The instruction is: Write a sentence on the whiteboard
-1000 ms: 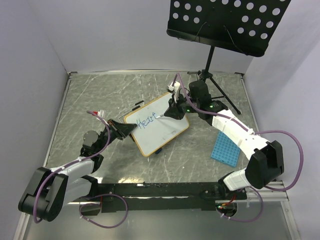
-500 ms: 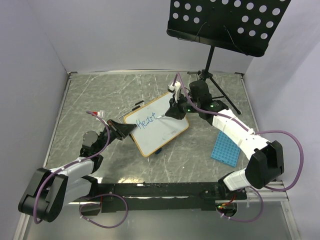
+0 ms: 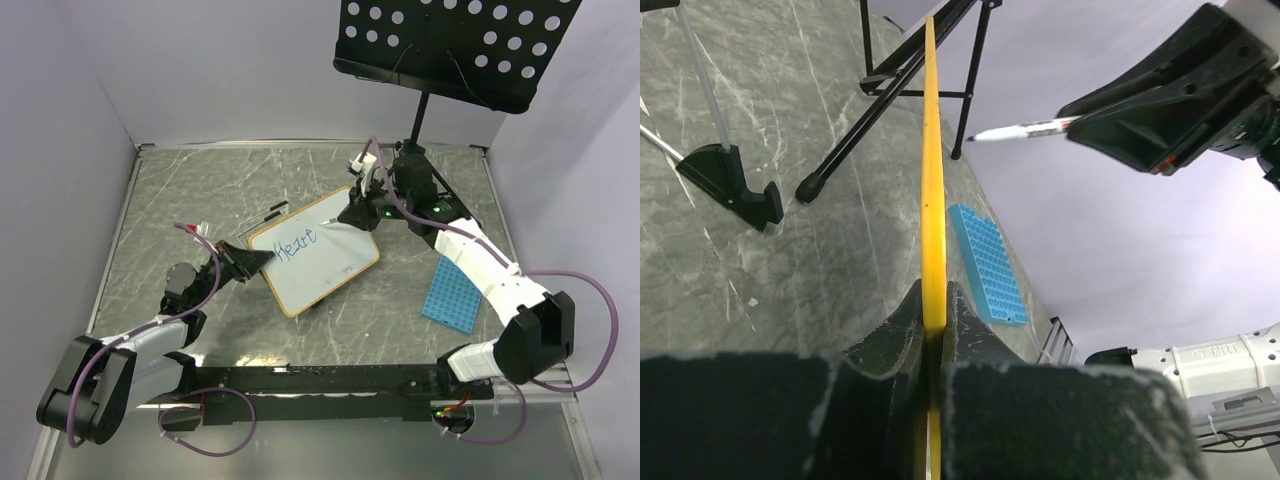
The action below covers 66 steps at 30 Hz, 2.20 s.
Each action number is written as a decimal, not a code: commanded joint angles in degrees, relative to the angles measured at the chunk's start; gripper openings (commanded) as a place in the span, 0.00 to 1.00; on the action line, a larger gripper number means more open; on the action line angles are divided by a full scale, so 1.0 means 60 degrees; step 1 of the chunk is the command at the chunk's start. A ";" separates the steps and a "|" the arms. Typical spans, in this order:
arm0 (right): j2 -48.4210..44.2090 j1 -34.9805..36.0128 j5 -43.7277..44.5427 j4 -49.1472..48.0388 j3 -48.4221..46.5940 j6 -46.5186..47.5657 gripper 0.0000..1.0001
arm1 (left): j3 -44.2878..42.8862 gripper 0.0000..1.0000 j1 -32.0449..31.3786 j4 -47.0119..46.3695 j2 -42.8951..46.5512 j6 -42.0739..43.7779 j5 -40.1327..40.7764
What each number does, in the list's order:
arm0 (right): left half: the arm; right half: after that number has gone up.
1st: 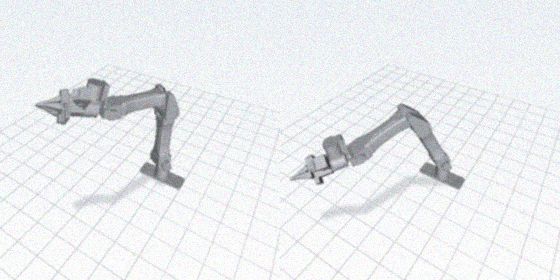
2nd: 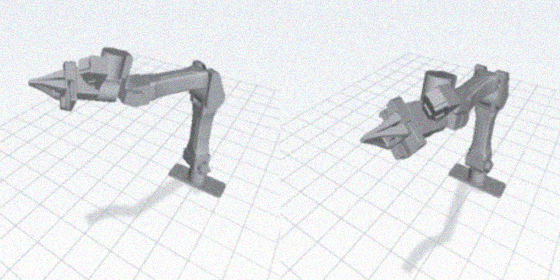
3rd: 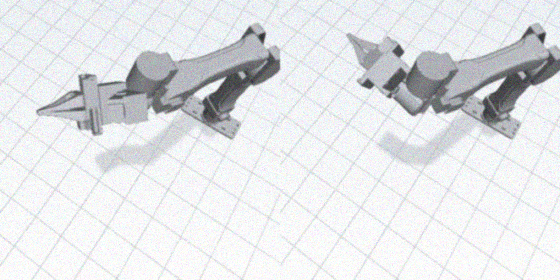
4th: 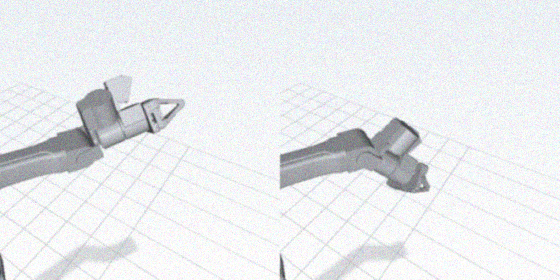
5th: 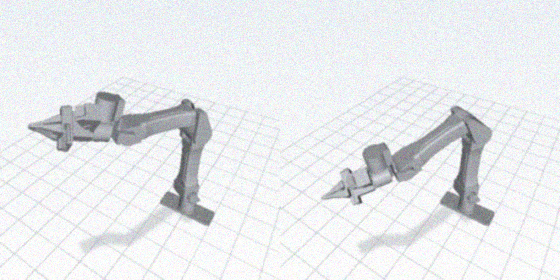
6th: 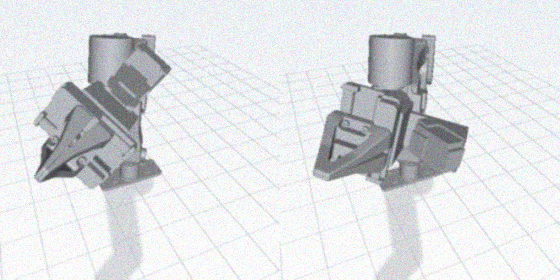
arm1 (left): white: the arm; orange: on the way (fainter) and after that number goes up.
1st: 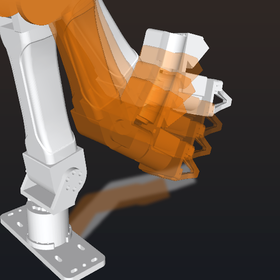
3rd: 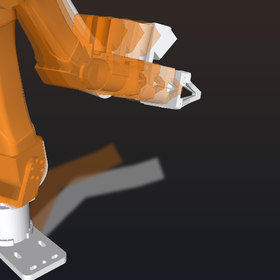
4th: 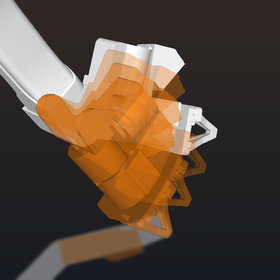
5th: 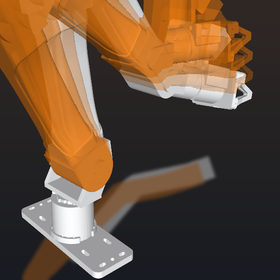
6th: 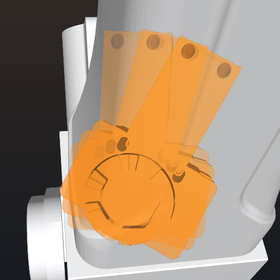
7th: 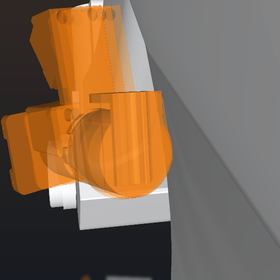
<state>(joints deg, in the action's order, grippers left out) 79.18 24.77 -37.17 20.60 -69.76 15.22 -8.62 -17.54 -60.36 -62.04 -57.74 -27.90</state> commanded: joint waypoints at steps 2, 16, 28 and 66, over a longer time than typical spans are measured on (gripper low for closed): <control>-0.0862 -0.0232 -0.0558 -0.0503 0.0052 -0.0135 0.00 | -0.0160 0.01 0.0023 -0.1454 0.0086 -0.0119 -0.0242; -0.1316 -0.0569 -0.1305 -0.0782 0.0742 0.0085 0.00 | -0.0233 0.01 0.0023 -0.1527 -0.0001 -0.0104 -0.0608; -0.1404 -0.0613 -0.1467 -0.0928 0.0918 0.0158 0.00 | -0.0174 0.01 0.0023 -0.1572 0.0057 -0.0162 -0.0609; -0.1273 -0.0994 -0.1745 -0.0269 0.0200 0.1315 0.00 | -0.0262 0.01 0.0023 -0.1263 0.0409 -0.0162 -0.0902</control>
<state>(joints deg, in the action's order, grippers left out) 72.60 19.22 -46.22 20.38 -66.06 21.80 -8.62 -17.54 -60.10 -60.88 -57.74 -32.36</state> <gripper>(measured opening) 0.187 0.061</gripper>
